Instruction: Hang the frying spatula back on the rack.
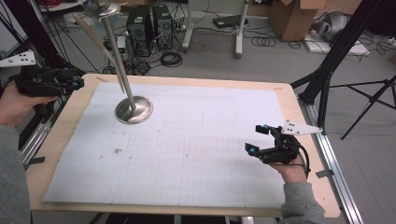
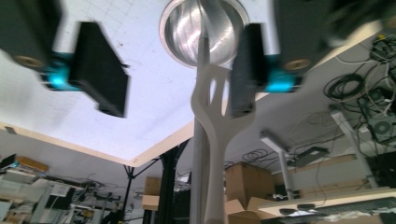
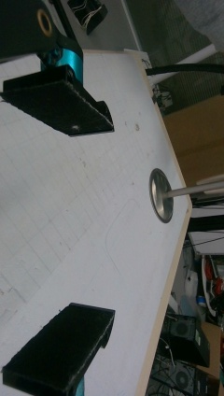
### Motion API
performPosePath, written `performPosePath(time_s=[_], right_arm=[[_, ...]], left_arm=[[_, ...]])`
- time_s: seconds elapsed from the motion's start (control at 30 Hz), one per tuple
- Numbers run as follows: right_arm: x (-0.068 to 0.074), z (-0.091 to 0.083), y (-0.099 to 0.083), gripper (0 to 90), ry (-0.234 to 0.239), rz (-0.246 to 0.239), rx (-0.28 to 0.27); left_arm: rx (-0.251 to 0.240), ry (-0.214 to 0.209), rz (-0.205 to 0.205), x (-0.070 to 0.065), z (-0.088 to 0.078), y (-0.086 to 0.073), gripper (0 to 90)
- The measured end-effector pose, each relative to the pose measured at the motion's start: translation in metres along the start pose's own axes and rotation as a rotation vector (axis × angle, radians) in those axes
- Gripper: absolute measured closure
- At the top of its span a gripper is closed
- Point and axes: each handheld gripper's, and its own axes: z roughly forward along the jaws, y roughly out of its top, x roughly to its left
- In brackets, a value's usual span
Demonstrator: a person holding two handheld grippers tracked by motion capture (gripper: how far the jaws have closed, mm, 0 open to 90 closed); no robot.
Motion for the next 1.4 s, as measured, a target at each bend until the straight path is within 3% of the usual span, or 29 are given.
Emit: performPosePath(time_s=[0.03,0.13,0.47,0.67,1.1,1.4], right_arm=[[0.000,0.000,0.000,8.6,0.000,-0.001,-0.003],[0.001,0.001,0.000,8.6,0.003,-0.004,-0.003],[0.000,0.003,0.001,8.6,0.005,-0.008,-0.001],[0.001,0.002,0.001,8.6,0.003,-0.012,-0.005],[0.004,0.002,0.003,8.6,0.012,-0.018,-0.013],[0.005,0.001,0.003,8.6,0.016,-0.019,-0.022]], left_arm=[[0.000,0.006,-0.005,0.000,0.000,0.000,23.4],[0.011,0.003,-0.017,-0.001,-0.001,0.000,16.7],[0.007,-0.007,-0.009,-0.012,-0.008,-0.005,16.8],[-0.025,-0.006,-0.001,-0.024,-0.011,-0.006,16.9],[-0.047,0.005,0.015,-0.048,-0.026,-0.016,16.9],[-0.115,0.027,-0.005,-0.065,-0.045,-0.031,16.9]])
